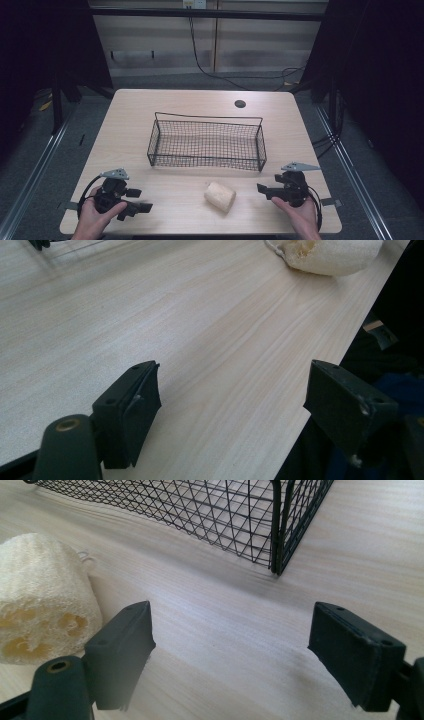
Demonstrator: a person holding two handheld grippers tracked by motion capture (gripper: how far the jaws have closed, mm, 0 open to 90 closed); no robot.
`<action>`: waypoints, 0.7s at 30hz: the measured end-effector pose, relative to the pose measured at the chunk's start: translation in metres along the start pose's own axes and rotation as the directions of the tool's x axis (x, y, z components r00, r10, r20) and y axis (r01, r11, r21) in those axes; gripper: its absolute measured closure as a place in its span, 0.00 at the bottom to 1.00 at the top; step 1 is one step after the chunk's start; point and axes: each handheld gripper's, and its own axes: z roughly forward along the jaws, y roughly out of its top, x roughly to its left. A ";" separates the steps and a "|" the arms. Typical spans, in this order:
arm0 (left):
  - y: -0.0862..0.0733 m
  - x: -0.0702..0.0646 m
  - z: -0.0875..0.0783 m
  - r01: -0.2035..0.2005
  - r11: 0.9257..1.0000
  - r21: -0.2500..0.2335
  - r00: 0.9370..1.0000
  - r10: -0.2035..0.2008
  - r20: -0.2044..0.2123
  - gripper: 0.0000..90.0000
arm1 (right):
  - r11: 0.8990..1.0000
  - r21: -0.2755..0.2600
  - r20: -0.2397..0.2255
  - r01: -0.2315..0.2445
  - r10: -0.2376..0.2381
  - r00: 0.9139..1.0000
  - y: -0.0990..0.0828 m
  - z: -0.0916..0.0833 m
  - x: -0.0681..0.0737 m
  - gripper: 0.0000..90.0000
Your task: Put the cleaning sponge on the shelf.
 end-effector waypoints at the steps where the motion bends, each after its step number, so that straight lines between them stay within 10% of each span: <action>1: 0.000 0.000 0.000 0.000 1.000 0.002 1.000 0.000 0.001 0.24 | 1.000 0.001 -0.005 -0.001 0.001 1.000 0.000 0.000 0.000 0.20; 14: 0.000 -0.001 0.000 0.001 1.000 0.004 1.000 -0.001 -0.001 0.24 | 1.000 -0.020 -0.122 0.001 -0.003 0.993 0.009 -0.010 -0.001 0.46; 21: 0.000 -0.001 0.000 -0.002 1.000 0.003 1.000 0.002 -0.002 0.24 | 0.997 -0.017 -0.101 0.074 -0.075 0.992 0.014 -0.012 0.005 0.46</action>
